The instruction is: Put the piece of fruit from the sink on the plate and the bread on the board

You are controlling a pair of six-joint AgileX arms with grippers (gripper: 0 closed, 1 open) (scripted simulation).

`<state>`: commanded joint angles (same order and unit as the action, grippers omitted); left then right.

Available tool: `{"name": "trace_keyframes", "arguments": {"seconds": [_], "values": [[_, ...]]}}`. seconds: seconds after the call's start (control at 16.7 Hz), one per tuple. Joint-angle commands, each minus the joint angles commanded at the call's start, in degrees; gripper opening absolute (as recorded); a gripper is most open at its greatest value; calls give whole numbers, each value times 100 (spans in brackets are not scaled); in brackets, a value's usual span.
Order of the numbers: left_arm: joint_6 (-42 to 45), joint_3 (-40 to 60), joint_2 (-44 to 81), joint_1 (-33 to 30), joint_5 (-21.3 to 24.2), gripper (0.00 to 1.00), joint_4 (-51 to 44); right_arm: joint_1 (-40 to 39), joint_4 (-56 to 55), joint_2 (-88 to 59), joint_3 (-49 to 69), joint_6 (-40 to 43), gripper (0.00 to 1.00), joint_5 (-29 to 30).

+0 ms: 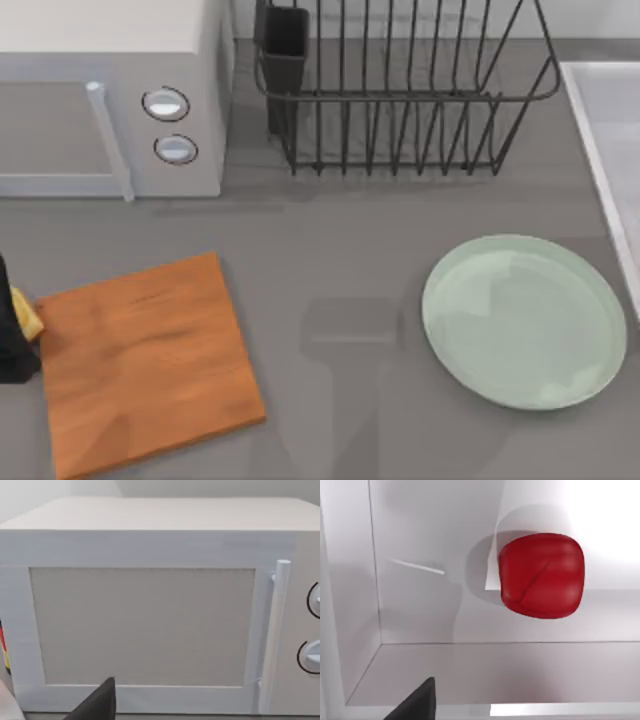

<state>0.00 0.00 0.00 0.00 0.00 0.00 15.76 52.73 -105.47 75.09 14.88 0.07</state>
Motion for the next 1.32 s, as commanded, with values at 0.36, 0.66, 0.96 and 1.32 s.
{"name": "trace_keyframes", "arguments": {"seconds": [0.36, 0.66, 0.96, 1.32], "values": [[0, 0, 0, 0, 0, 100, 0, 132, 441, -875, 628, 125, 100, 1], [0, 0, 0, 0, 0, 100, 0, 101, 417, -868, 606, 119, 100, 1], [0, 0, 0, 0, 0, 100, 0, 109, -423, -1425, 315, 113, 100, 6], [0, 0, 0, 0, 0, 100, 0, 121, -2091, -2463, -273, 96, 100, 15]]}}
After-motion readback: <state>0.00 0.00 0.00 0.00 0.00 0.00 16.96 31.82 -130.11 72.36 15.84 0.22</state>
